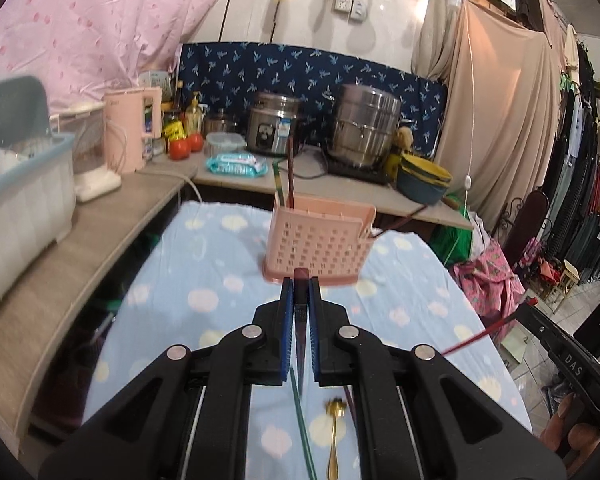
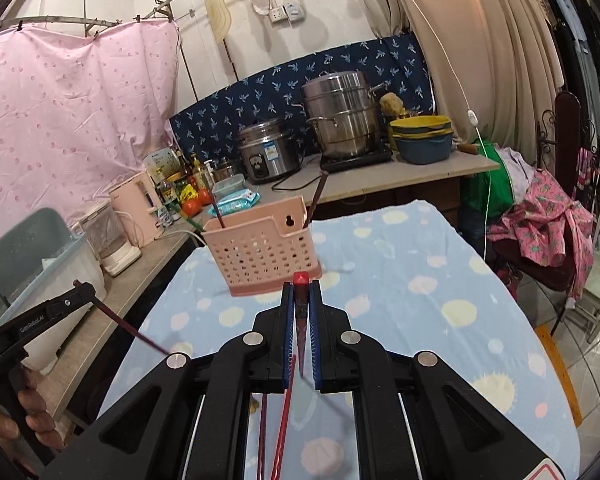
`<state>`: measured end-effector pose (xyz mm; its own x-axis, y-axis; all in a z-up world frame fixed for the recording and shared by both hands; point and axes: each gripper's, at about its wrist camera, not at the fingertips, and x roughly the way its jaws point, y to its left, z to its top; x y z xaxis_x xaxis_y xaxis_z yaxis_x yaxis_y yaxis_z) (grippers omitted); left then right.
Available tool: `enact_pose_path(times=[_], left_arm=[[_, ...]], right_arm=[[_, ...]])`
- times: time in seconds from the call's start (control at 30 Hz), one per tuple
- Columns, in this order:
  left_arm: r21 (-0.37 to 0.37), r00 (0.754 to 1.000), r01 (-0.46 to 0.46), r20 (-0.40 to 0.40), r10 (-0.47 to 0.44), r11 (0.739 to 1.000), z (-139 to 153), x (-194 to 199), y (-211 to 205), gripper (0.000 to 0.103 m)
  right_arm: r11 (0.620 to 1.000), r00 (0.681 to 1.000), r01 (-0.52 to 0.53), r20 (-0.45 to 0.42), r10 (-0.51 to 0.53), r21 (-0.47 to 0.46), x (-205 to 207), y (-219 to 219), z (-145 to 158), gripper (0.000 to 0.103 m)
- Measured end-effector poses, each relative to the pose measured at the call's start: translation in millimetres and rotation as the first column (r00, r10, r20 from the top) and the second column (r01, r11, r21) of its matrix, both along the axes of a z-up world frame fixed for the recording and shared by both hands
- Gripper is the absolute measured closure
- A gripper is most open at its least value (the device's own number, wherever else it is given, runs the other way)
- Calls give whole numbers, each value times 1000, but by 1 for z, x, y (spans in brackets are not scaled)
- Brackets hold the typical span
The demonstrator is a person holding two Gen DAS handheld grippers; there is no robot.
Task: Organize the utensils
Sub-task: 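Lift both chopsticks and carry them toward the pink basket with both grippers, then lower the chopsticks into the pink basket and open both grippers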
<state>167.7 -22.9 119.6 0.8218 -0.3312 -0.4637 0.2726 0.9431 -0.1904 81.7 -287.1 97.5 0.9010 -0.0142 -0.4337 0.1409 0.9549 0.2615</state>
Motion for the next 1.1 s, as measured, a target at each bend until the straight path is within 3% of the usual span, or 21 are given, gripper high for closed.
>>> enact_pose_path(times=[0.5, 0.87, 1.1], left_arm=[[-8, 993, 15, 121, -14, 1000, 60, 62, -27, 96], [-57, 963, -19, 266, 34, 998, 115, 117, -40, 96], [-59, 959, -51, 276, 66, 997, 122, 159, -46, 96]], right_arm=[[999, 996, -31, 83, 30, 15, 67, -22, 50, 96], [998, 978, -43, 208, 31, 51, 143, -35, 99, 96], [995, 957, -34, 290, 6, 89, 185, -39, 117, 96]])
